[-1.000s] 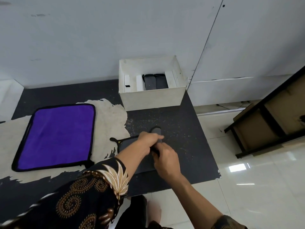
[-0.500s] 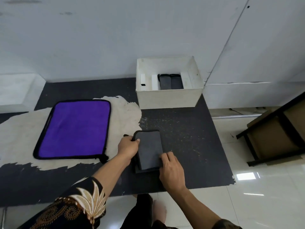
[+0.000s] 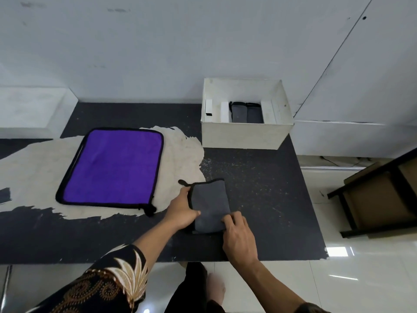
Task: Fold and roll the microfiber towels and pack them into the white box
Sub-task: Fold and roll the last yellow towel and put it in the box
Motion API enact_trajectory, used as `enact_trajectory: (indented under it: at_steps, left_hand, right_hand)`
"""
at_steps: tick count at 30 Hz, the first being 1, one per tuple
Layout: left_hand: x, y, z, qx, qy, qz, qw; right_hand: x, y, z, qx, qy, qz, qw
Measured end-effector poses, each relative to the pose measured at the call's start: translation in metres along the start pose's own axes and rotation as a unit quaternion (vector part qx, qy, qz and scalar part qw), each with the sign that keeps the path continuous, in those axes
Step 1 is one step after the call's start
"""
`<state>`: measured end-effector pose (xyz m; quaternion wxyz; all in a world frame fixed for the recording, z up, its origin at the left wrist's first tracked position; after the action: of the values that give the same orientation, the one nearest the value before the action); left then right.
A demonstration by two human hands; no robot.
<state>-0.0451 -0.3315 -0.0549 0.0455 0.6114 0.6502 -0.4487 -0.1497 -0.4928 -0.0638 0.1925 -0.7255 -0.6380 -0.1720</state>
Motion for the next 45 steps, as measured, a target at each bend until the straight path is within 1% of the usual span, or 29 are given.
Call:
enact_trajectory:
  at_steps: [4,6,8,10,16,22,29,35,38,40,42,45]
  left_hand:
    - [0.001,-0.007,-0.002,-0.034,-0.046,0.01,0.998]
    - [0.003,-0.009,-0.001,-0.024,-0.05,0.006,0.998]
    - [0.004,-0.008,0.0,-0.005,-0.039,0.013,0.999]
    - [0.003,-0.005,0.0,-0.002,-0.024,0.025,0.999]
    - [0.002,-0.002,-0.002,-0.072,-0.02,0.056,0.996]
    - [0.0,0.001,0.002,-0.087,0.019,0.063,0.994]
    - [-0.006,0.008,0.002,-0.088,0.003,0.057,0.994]
    - [-0.018,0.014,-0.001,-0.131,0.005,0.077,0.988]
    - [-0.017,0.016,0.001,-0.115,0.033,0.07,0.99]
    - [-0.013,0.016,0.002,-0.112,0.048,0.062,0.991]
    - [-0.012,0.013,0.002,-0.122,0.055,0.056,0.989]
    - [-0.011,0.006,0.002,-0.129,0.051,0.052,0.989]
  right_hand:
    - [-0.002,-0.002,0.0,0.007,0.017,0.005,1.0]
    - [-0.005,-0.004,0.004,0.021,0.011,0.019,1.0]
    - [-0.006,-0.005,0.005,0.025,0.006,0.022,0.999]
    - [-0.005,-0.004,0.003,0.024,0.003,0.012,1.0]
    - [-0.007,-0.001,0.002,0.019,0.006,-0.026,0.999]
    - [-0.013,-0.001,0.007,0.027,0.007,-0.026,0.999]
    - [-0.012,0.0,0.006,0.062,0.011,-0.027,0.998]
    - [-0.015,0.003,0.004,0.082,0.019,-0.015,0.996]
    - [-0.015,0.0,-0.002,0.065,0.009,-0.026,0.998]
    - [-0.012,0.001,-0.009,0.023,-0.004,-0.042,0.999]
    - [-0.006,0.005,-0.019,-0.027,0.007,-0.05,0.998]
    - [0.003,0.018,-0.027,-0.061,0.03,-0.058,0.996]
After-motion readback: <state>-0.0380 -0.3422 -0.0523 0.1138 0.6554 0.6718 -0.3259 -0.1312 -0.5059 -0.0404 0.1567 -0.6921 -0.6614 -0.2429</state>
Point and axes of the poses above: each hand's wrist, its own y-axis towards the middle knuckle, its own z-axis out of the palm, x = y × z, the point moved 4 cm from there along y, towards the middle knuckle, and after that the axes turned 7 degrees about y, right-handed, at the moved point
